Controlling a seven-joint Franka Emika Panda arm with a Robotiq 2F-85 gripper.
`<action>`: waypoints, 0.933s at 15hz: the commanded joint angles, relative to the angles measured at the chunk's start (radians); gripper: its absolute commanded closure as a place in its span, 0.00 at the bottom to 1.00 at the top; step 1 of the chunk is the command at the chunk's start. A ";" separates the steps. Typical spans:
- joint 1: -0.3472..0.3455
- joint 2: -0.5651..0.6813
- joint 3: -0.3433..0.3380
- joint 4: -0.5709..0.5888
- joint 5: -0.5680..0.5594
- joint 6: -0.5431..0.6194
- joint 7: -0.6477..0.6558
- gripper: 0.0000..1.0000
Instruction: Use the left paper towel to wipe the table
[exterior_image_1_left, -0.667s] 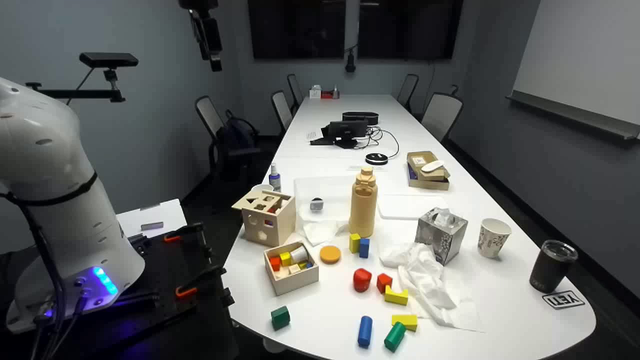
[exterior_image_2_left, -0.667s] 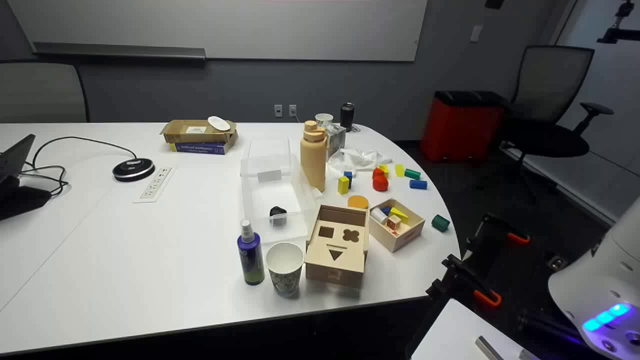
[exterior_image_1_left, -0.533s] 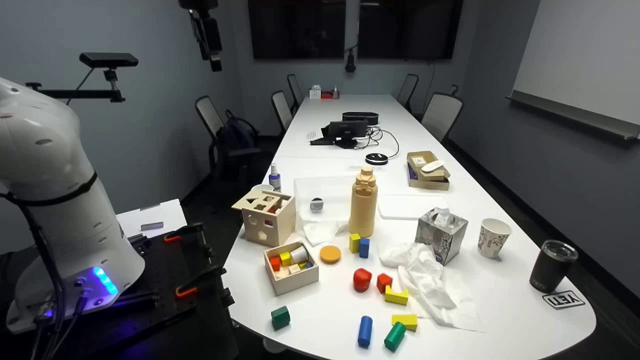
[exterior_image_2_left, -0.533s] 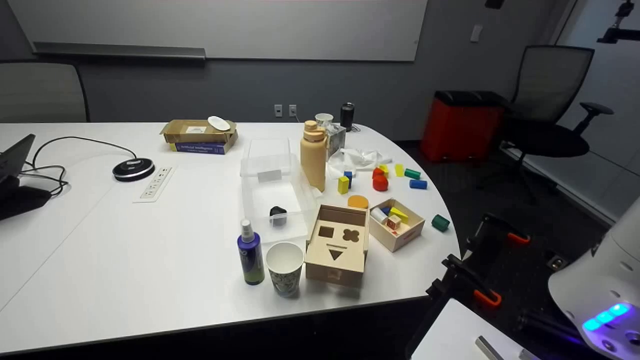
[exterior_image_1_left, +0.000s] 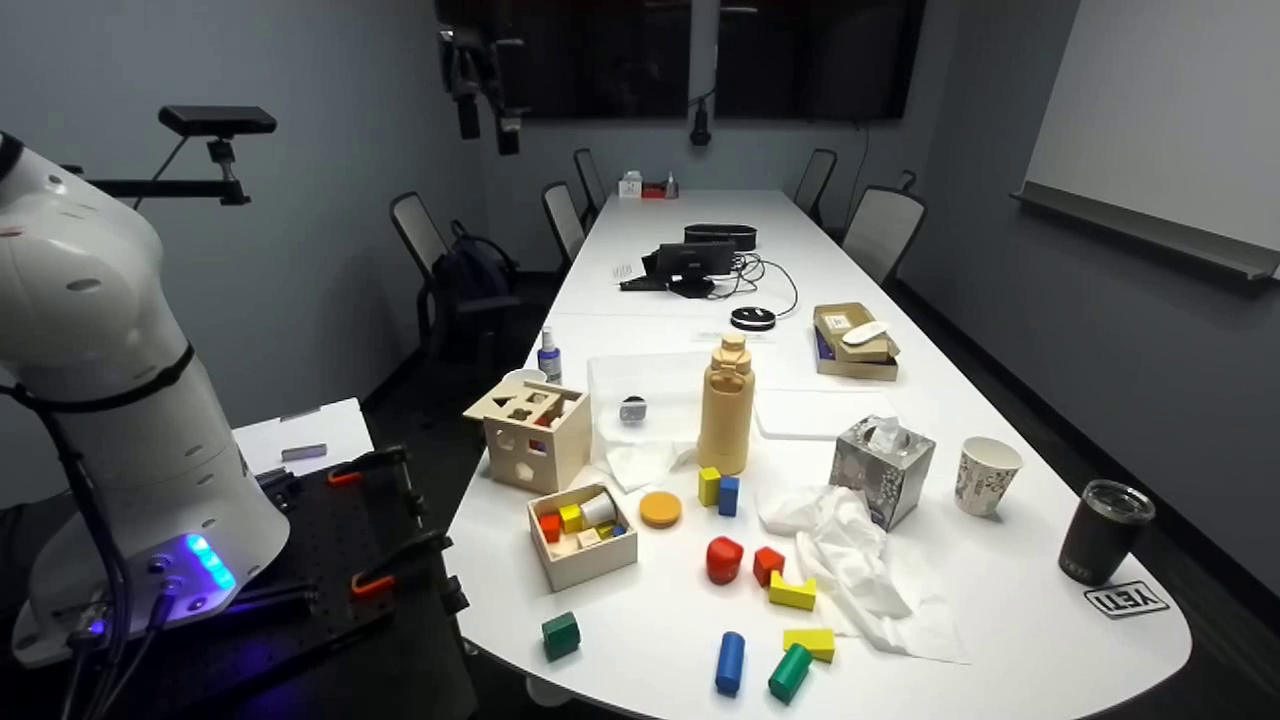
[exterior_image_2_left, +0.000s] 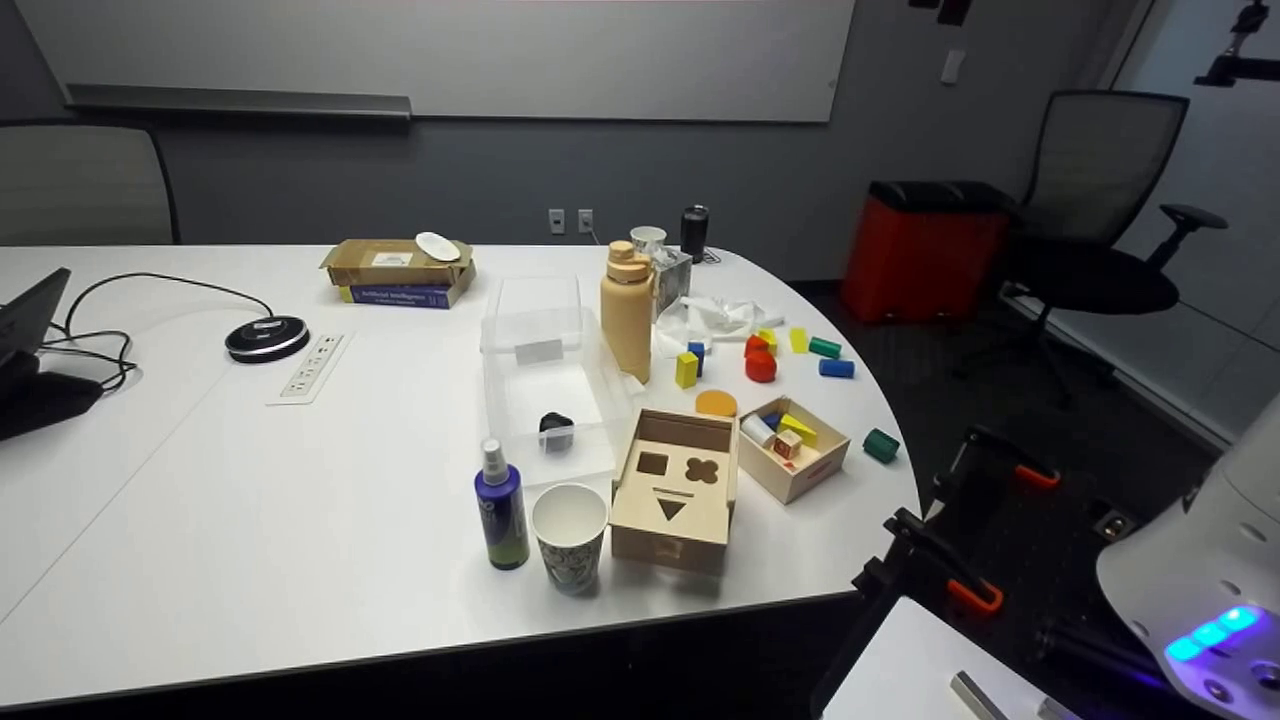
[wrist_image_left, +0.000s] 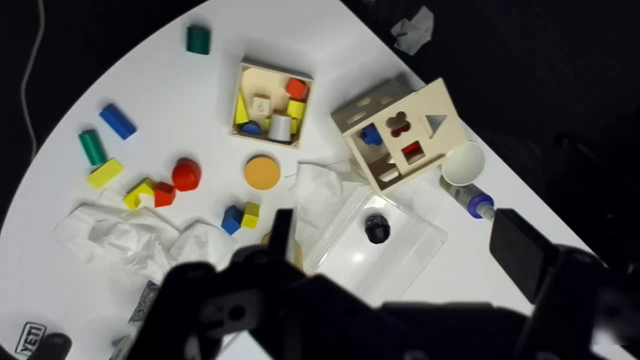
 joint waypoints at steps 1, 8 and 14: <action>-0.024 0.238 -0.038 0.138 -0.144 0.098 -0.183 0.00; -0.039 0.592 -0.092 0.093 -0.082 0.703 -0.495 0.00; -0.112 0.802 0.013 0.039 0.075 0.809 -0.638 0.00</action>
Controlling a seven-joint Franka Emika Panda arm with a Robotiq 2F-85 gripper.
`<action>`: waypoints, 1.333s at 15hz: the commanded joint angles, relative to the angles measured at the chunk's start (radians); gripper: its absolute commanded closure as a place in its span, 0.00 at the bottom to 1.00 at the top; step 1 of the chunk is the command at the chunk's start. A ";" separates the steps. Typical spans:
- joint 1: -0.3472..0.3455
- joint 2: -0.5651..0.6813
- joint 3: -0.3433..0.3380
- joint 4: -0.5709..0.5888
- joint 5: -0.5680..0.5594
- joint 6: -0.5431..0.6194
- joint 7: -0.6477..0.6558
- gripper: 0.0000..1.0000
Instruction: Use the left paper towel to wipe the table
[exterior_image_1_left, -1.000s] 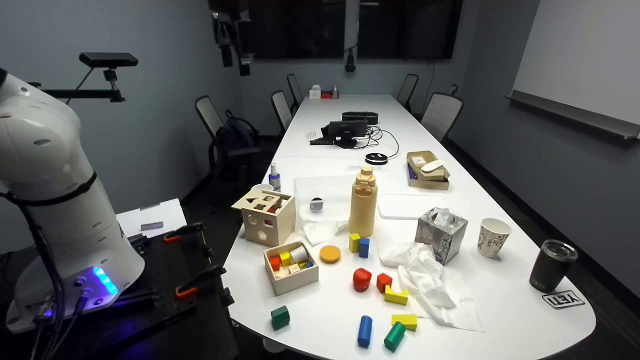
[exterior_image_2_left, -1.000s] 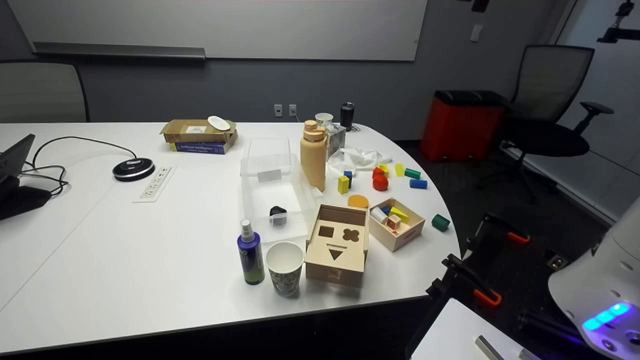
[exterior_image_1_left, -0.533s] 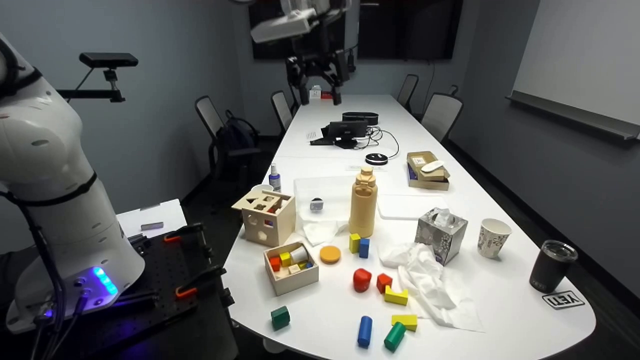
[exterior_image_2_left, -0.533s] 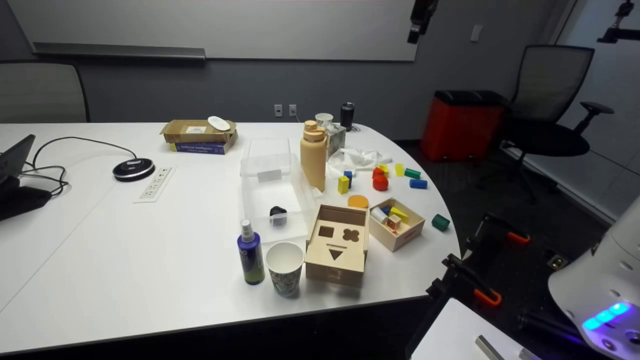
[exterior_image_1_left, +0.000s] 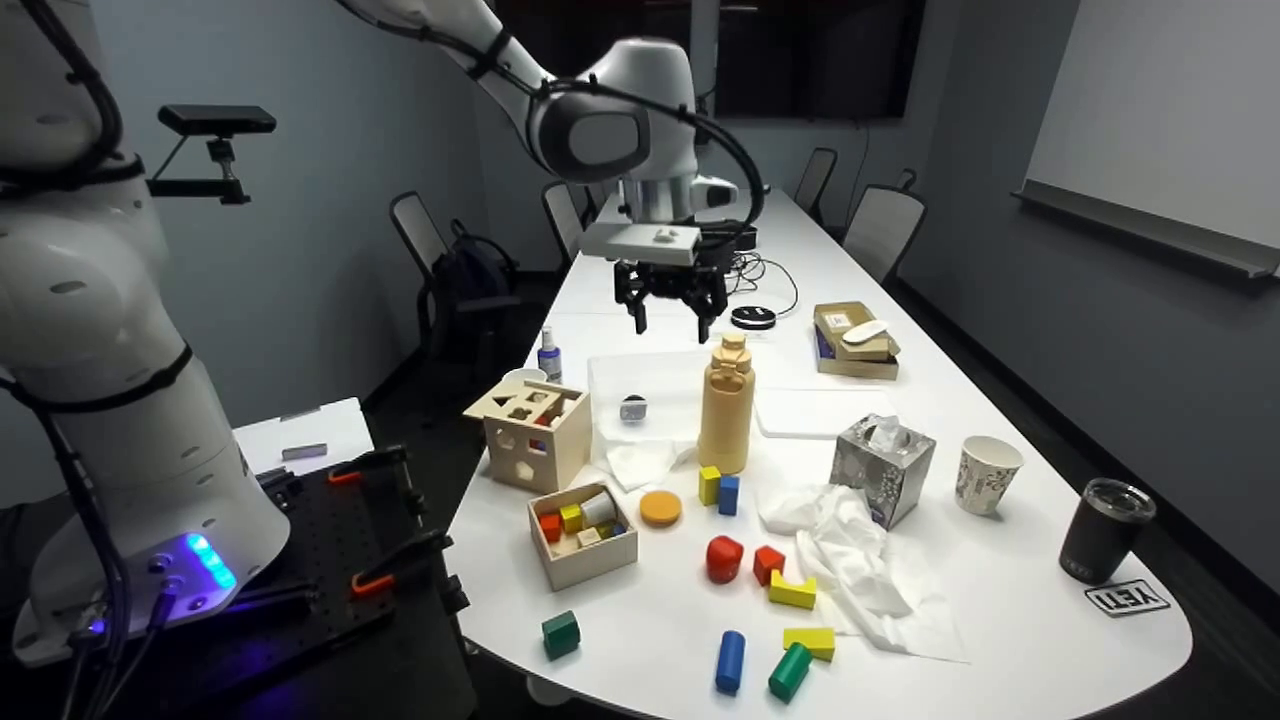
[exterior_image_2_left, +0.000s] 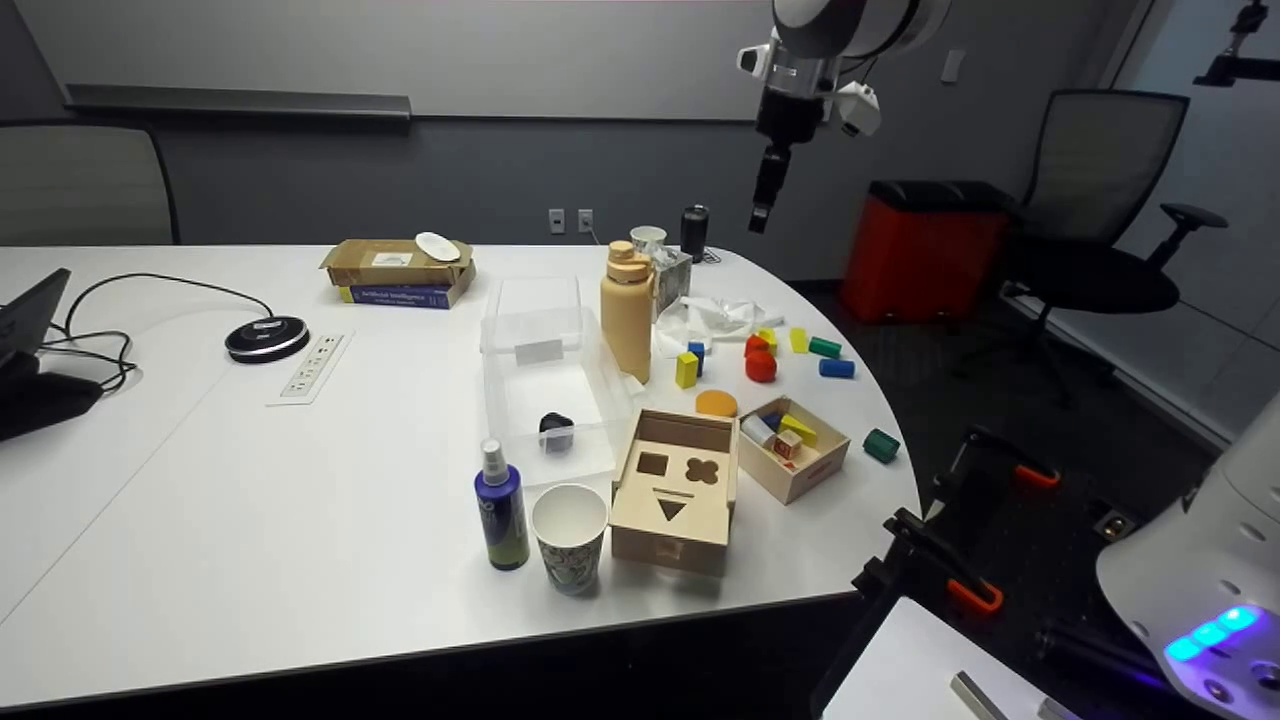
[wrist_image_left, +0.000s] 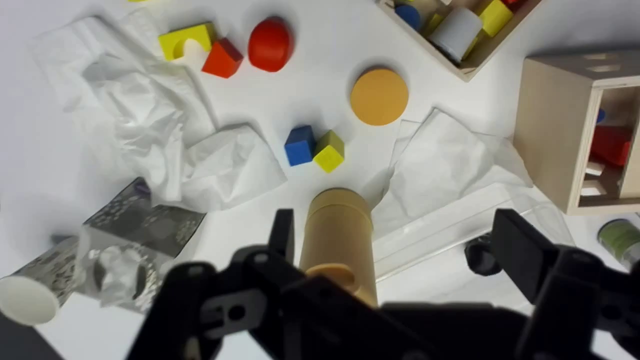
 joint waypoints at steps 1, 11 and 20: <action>-0.059 0.094 0.079 -0.023 0.064 0.044 -0.071 0.00; -0.227 0.460 0.357 0.007 0.149 0.318 -0.154 0.00; -0.334 0.710 0.509 0.175 0.039 0.444 -0.122 0.00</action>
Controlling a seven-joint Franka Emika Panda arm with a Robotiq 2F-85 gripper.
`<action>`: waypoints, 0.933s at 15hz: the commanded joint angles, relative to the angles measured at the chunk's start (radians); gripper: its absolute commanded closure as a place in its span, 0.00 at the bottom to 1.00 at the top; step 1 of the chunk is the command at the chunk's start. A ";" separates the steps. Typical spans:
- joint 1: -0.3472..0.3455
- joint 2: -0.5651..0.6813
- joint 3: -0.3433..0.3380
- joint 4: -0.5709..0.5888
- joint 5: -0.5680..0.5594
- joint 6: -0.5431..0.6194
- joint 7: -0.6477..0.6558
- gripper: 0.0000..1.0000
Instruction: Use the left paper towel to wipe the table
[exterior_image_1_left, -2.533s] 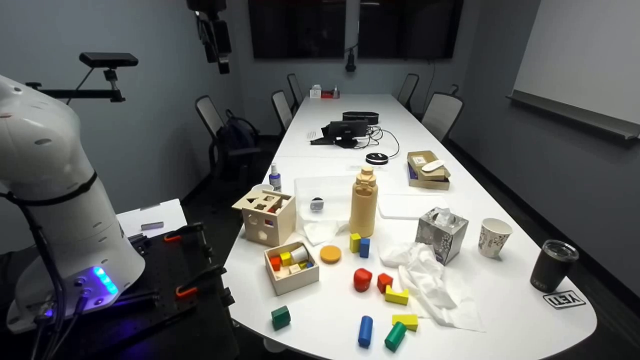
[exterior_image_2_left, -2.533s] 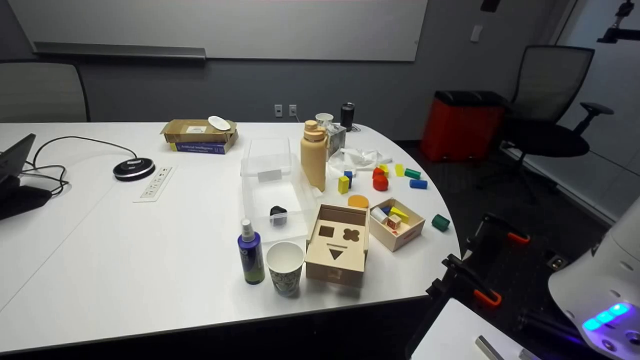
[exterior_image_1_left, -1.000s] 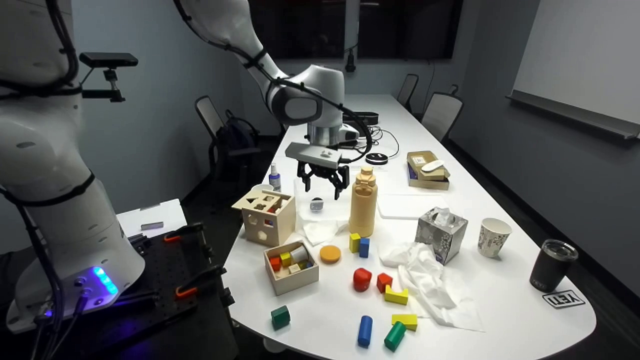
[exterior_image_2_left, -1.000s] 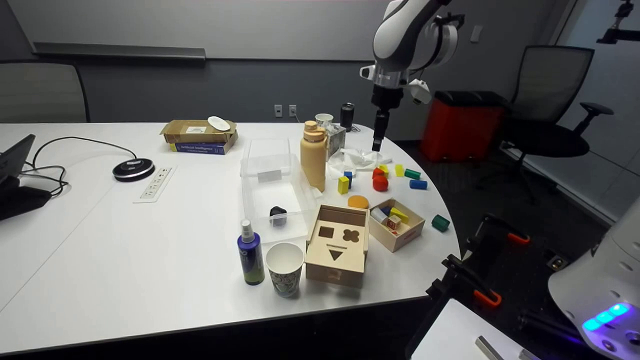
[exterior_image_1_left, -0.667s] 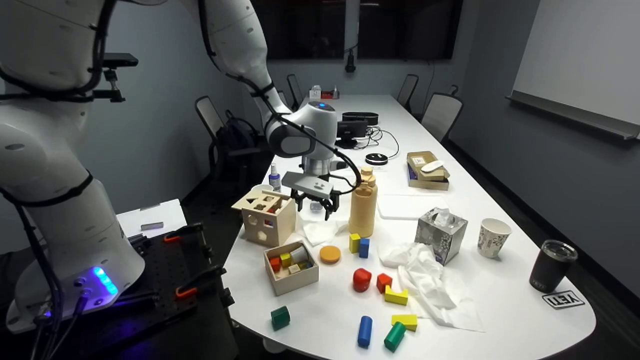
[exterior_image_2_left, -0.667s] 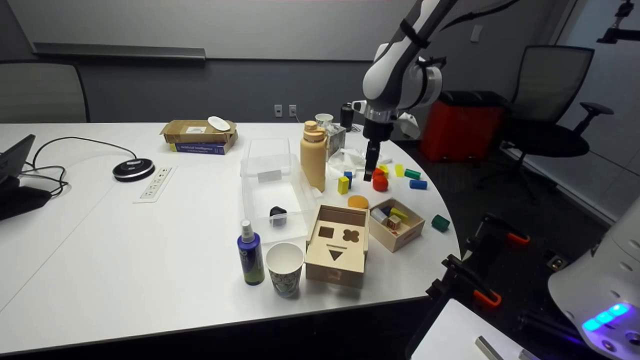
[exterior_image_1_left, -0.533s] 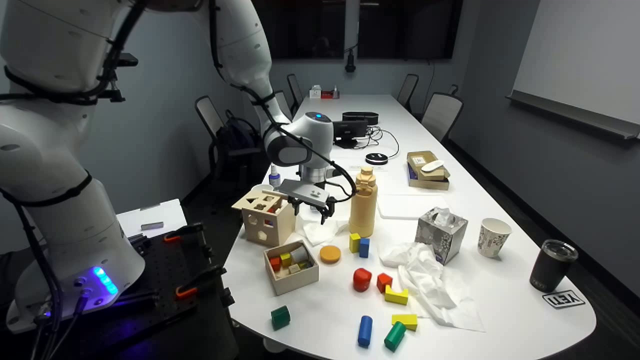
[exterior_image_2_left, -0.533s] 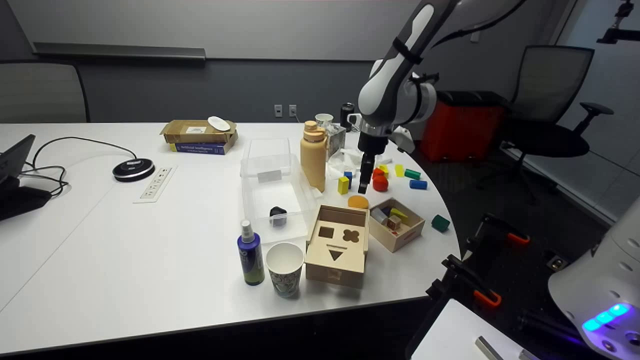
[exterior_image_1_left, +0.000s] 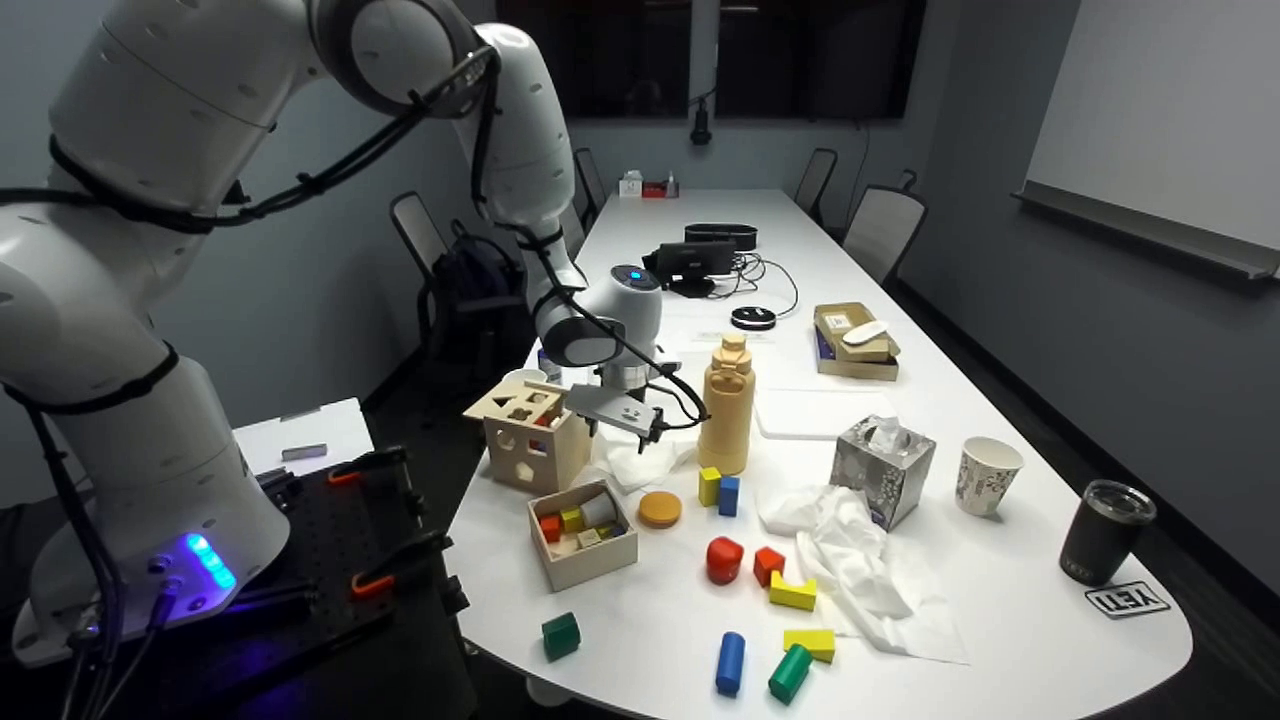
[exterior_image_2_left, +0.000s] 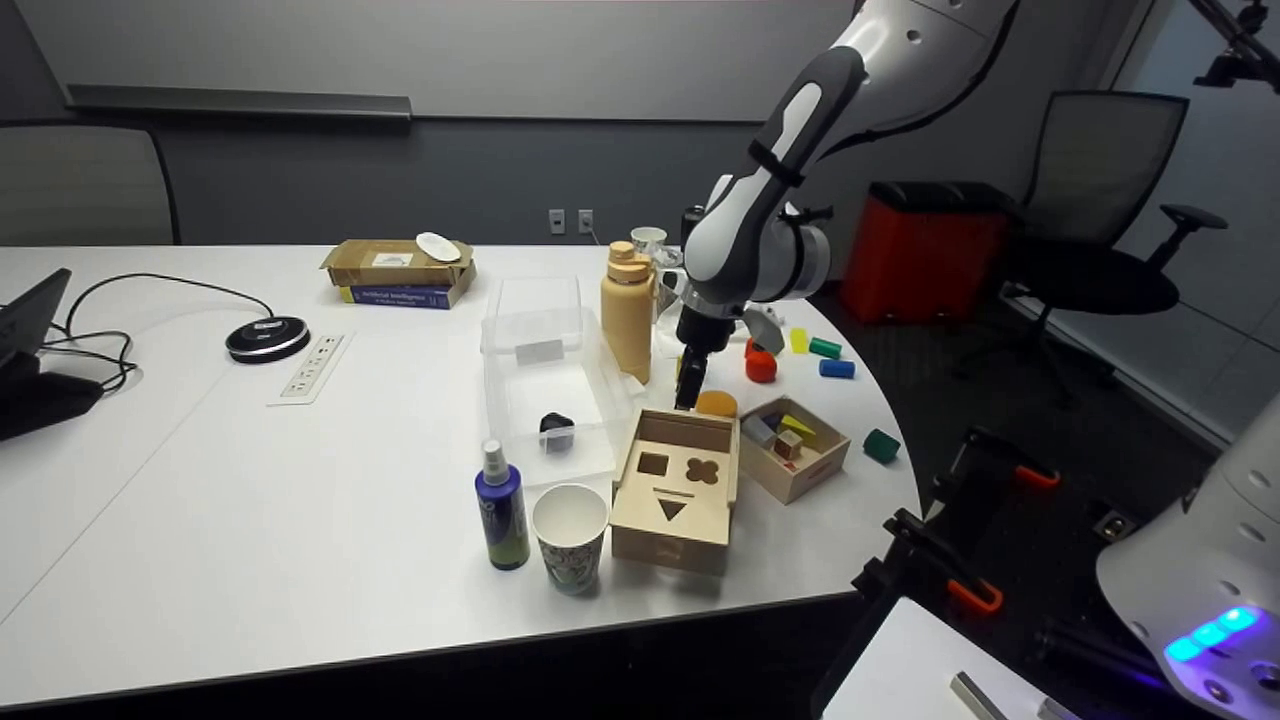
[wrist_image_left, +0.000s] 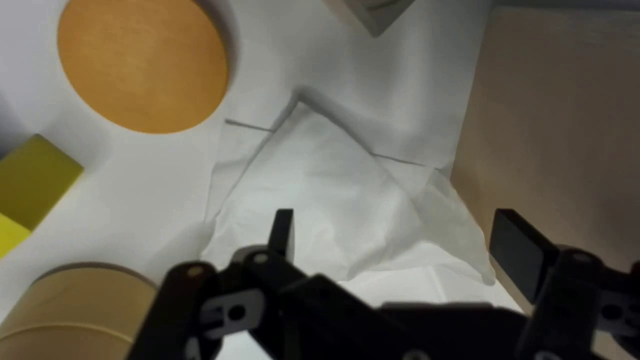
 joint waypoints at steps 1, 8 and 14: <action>-0.053 0.091 0.041 0.084 -0.048 0.040 -0.005 0.00; -0.063 0.222 0.067 0.170 -0.108 0.062 0.030 0.00; -0.052 0.254 0.038 0.189 -0.137 0.073 0.049 0.58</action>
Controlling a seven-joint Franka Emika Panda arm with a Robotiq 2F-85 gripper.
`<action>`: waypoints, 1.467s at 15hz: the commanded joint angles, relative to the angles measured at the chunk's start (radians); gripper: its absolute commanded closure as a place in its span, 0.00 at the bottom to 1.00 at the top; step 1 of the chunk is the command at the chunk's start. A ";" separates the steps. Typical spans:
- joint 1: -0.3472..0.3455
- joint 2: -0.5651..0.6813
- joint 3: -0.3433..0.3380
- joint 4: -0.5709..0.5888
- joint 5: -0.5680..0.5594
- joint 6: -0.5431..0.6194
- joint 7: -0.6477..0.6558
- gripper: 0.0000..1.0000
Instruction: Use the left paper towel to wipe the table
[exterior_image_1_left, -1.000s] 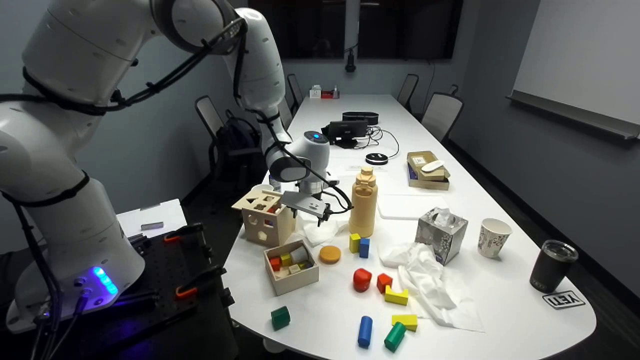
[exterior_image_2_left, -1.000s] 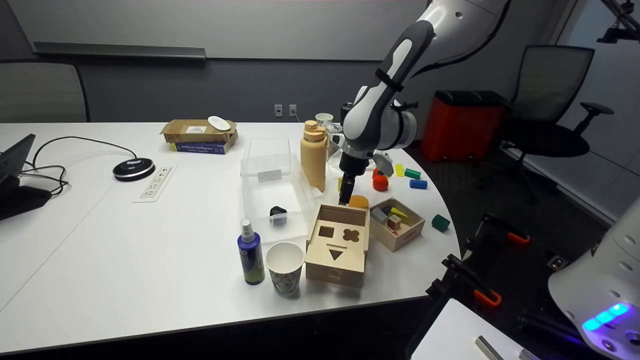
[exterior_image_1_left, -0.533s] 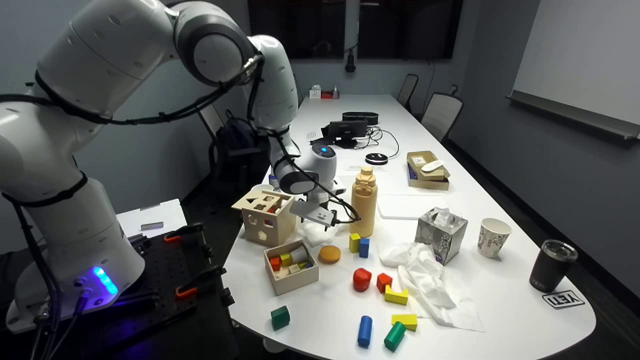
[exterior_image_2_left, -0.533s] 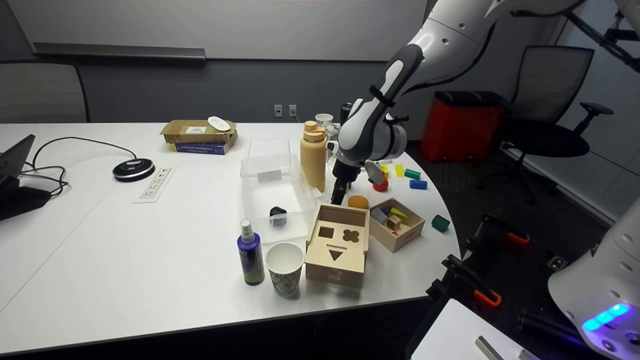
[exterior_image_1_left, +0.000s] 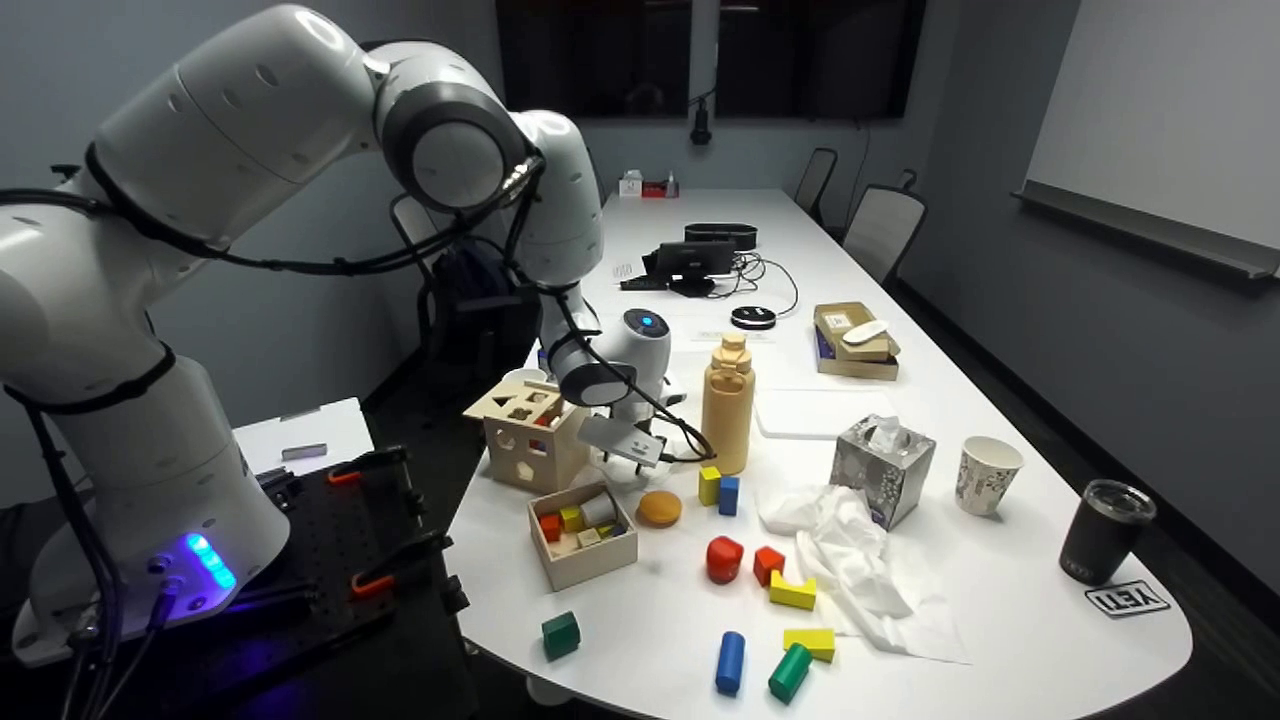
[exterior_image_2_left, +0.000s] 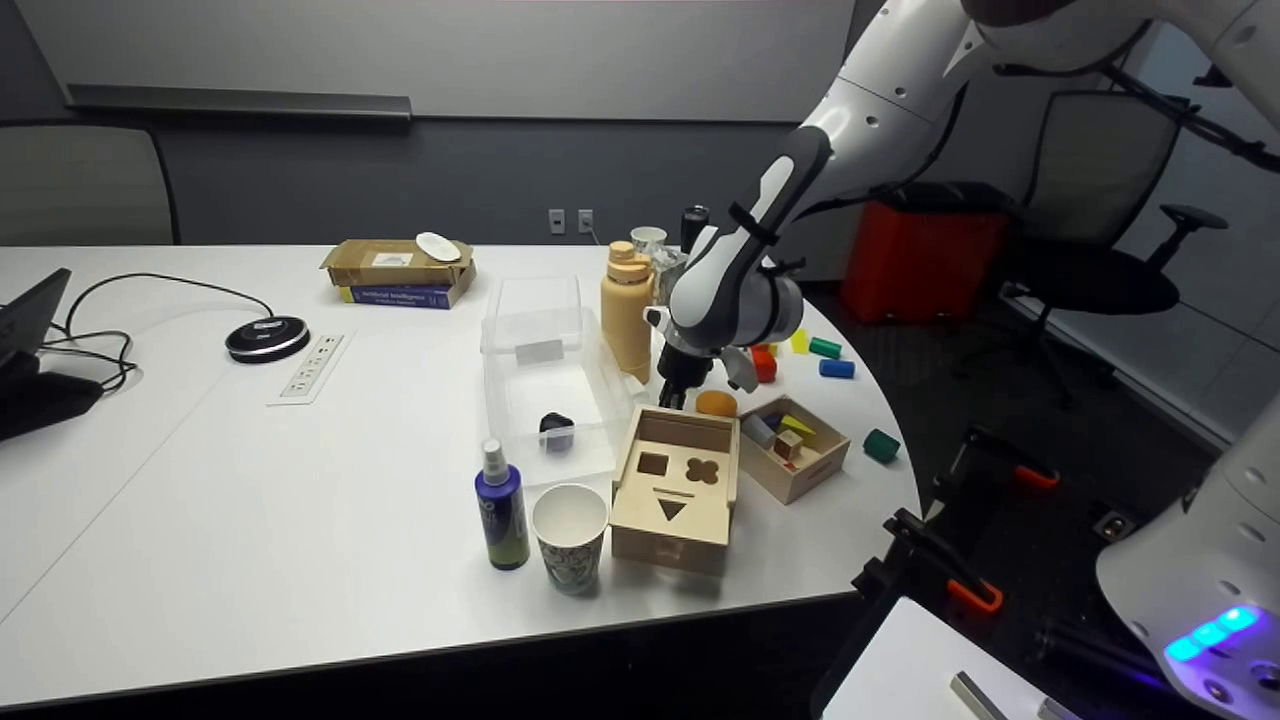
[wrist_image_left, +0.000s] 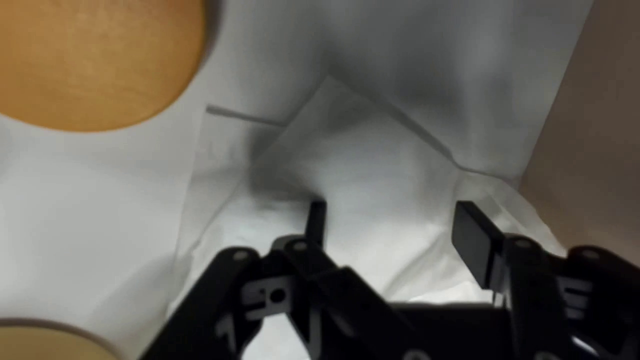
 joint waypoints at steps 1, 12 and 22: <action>-0.001 0.011 -0.021 0.009 -0.036 0.031 0.043 0.65; 0.006 -0.057 -0.047 -0.036 -0.041 0.090 0.210 0.99; 0.079 -0.518 -0.070 -0.353 -0.047 0.100 0.516 0.99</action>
